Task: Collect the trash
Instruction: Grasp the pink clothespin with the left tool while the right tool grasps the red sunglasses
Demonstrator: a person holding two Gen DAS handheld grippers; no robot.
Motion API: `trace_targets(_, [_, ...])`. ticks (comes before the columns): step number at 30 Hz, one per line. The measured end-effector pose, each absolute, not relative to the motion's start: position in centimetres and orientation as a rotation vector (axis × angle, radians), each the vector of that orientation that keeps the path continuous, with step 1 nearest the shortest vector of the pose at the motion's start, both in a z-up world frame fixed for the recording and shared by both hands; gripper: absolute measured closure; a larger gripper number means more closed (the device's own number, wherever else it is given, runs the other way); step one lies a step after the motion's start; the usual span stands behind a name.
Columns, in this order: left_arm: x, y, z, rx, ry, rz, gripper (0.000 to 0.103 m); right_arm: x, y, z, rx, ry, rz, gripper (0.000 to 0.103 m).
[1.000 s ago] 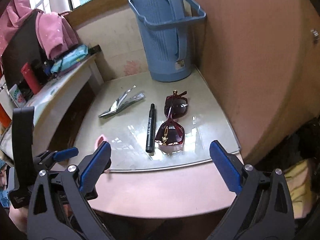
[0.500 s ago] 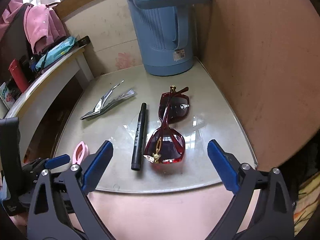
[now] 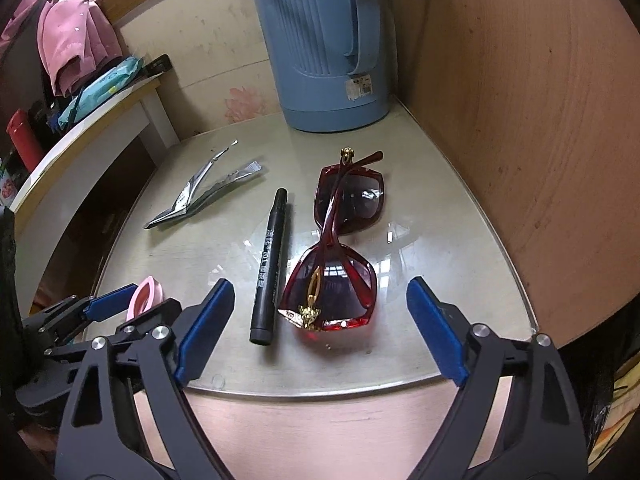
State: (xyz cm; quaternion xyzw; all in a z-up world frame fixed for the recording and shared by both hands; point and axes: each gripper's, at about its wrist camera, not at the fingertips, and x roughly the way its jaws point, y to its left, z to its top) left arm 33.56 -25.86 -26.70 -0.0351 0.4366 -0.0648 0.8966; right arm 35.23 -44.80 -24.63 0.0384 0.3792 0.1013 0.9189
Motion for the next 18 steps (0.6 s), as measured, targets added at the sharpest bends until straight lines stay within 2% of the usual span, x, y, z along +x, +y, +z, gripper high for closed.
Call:
trace_targets(2, [33.5,-25.7,-26.7,-0.072,0.898,-0.137,0.07,35.4,-44.7,-24.6,0.078,0.778,0.205,0.016])
trace_targets(3, [33.4,-25.7,-26.7,-0.073,0.895,-0.141,0.073,35.4,-44.6,-24.7,0.076,0.778,0.203,0.016])
trace_targets(10, [33.2,-25.8,-26.8,-0.066,0.875,-0.155,0.074,36.0,-44.1,-25.2,0.075,0.785,0.189,0.017])
trace_targets(15, [33.6,-26.3,-26.8,-0.065,0.876,-0.175,0.074,36.8,-44.1,-25.8,0.088,0.809,0.191,0.037])
trace_targets(18, [33.9,-26.4,-26.8,-0.077,0.876,-0.181,0.074,37.0,-44.0,-25.9,0.082,0.805,0.186,0.039])
